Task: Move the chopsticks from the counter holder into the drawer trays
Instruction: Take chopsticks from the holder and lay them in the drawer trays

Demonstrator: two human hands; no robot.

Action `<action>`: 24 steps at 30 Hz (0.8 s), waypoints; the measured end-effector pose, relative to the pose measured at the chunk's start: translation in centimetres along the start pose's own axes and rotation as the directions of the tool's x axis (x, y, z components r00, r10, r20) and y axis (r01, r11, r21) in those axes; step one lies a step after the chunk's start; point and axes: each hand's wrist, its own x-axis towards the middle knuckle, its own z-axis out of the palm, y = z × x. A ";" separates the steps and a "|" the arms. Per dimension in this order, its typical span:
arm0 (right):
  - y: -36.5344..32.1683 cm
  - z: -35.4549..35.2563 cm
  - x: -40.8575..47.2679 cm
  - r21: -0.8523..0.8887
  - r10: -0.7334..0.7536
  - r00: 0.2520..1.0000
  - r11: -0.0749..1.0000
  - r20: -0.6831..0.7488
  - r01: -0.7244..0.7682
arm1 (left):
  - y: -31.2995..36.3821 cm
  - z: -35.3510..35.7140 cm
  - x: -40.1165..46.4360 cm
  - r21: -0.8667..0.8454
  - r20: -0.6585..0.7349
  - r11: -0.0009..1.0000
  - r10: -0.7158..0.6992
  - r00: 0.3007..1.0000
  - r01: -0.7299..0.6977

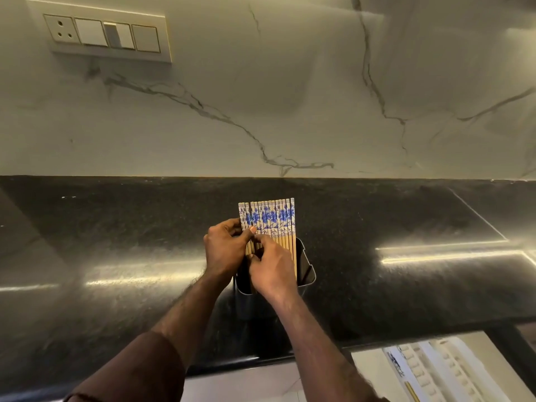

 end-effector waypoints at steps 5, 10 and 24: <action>0.0 -0.5 0.1 0.013 -0.003 0.998 1.000 0.063 0.002 | 0.8 -0.6 -0.5 -0.040 -0.050 0.999 -0.007 0.999 0.005; -0.9 -2.2 -0.4 0.075 -0.051 0.995 0.996 0.081 0.045 | 4.9 -1.6 -1.4 -0.177 -0.068 0.981 0.061 0.996 -0.072; 1.7 -19.7 -8.0 0.600 -0.174 0.971 0.799 0.162 0.043 | 20.3 4.5 -9.0 -0.476 0.249 0.875 0.228 0.941 -0.086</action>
